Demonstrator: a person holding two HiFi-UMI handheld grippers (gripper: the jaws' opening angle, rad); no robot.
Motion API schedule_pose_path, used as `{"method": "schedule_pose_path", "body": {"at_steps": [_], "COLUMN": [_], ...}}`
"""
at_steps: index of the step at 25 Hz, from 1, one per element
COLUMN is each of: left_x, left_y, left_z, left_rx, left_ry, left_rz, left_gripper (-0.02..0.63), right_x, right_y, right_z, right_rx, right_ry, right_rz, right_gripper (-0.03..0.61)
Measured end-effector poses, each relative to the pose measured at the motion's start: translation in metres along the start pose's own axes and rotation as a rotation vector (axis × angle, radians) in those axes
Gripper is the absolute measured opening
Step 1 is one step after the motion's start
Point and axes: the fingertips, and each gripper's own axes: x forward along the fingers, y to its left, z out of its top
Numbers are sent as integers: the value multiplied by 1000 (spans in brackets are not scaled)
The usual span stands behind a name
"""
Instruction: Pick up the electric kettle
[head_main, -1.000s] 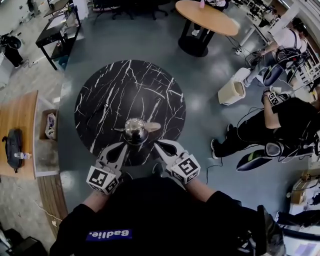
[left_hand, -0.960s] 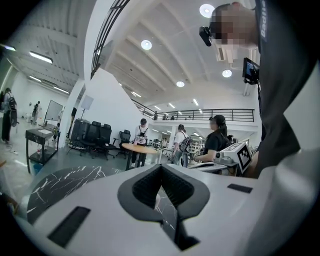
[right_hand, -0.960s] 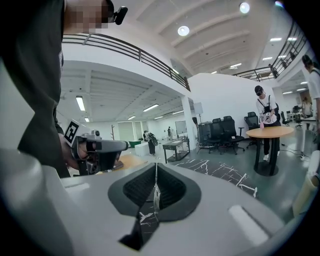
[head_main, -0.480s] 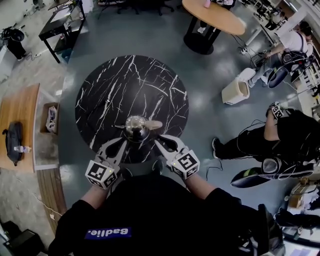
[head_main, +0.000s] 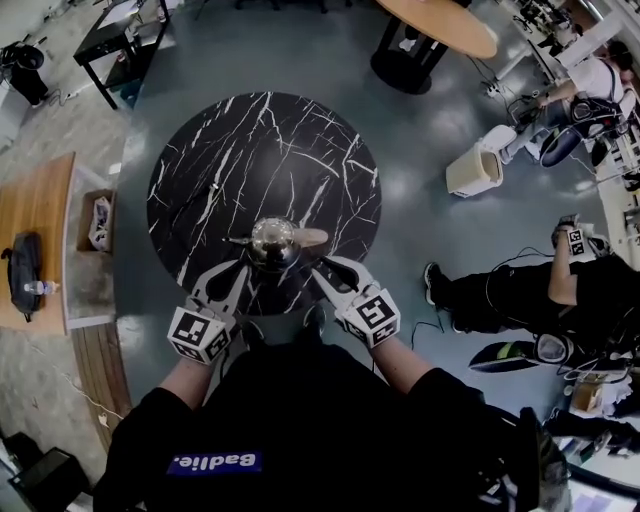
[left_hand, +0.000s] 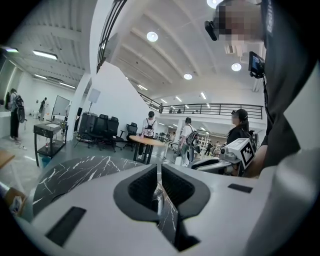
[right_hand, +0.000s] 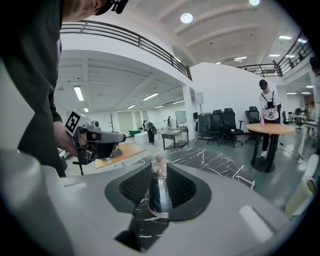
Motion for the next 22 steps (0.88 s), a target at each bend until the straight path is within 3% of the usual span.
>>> {"method": "schedule_pose_path", "body": {"at_steps": [22], "left_x": [13], "left_y": [44], "left_z": [-48], "left_rx": [-37], "left_ry": [72], "left_rz": [73], "left_gripper": [34], "right_x": [31], "right_y": [-27], "right_z": [-40], "right_rx": [-21], "right_ry": [122], "right_rz": [-64], "right_gripper": [141]}}
